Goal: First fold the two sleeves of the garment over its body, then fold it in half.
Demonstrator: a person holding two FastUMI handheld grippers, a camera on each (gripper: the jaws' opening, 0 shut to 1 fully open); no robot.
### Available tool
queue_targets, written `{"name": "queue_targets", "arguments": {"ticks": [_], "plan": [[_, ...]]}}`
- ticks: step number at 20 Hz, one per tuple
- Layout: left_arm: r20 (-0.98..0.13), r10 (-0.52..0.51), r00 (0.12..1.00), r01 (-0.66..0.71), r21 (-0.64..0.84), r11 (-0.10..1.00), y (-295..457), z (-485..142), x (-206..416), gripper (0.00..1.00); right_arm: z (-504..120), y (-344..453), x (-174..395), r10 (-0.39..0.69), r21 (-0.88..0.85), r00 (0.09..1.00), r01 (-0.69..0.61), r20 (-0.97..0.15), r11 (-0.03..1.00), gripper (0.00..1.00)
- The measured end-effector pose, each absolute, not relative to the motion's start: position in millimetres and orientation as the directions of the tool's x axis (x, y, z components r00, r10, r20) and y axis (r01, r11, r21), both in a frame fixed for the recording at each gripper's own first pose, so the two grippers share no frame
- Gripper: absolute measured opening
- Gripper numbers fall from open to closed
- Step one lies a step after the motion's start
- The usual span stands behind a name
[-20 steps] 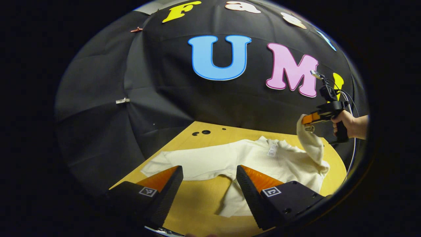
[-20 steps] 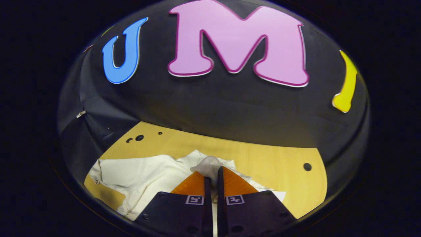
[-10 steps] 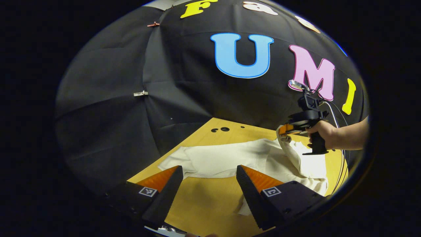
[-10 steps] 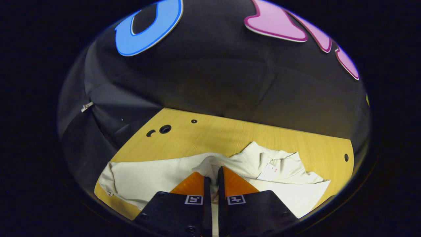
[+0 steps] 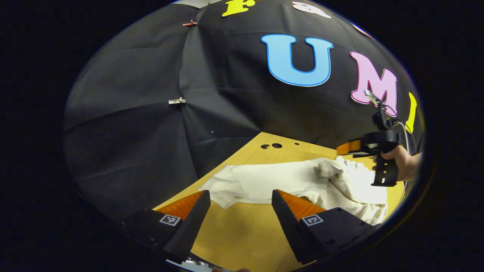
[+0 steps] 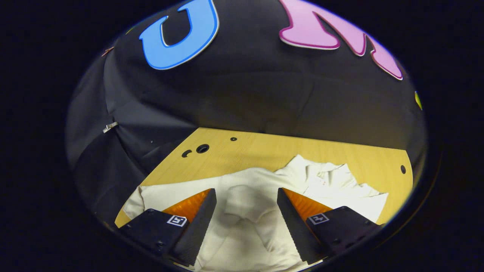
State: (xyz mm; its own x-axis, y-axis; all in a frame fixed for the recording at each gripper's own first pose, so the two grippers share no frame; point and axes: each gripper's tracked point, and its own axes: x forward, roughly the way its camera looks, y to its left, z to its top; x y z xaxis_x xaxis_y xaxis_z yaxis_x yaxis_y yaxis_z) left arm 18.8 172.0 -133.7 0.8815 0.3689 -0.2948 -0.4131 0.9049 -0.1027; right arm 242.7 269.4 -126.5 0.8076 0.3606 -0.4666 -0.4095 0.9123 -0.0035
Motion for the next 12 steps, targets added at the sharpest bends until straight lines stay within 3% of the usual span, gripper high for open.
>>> {"name": "queue_targets", "arguments": {"ticks": [7,12], "plan": [[-0.349,0.368,0.862,-0.417,-0.075,0.906,222.8,-174.0,63.5,1.0,-81.3,136.9,218.7,0.212,-0.071,0.889,-0.262,-0.407,0.962,0.99],[-0.439,0.352,0.827,-0.423,-0.073,0.903,258.3,-218.2,97.5,1.0,-58.9,43.9,162.5,0.098,-0.103,0.925,-0.145,-0.368,0.984,0.99]]}}
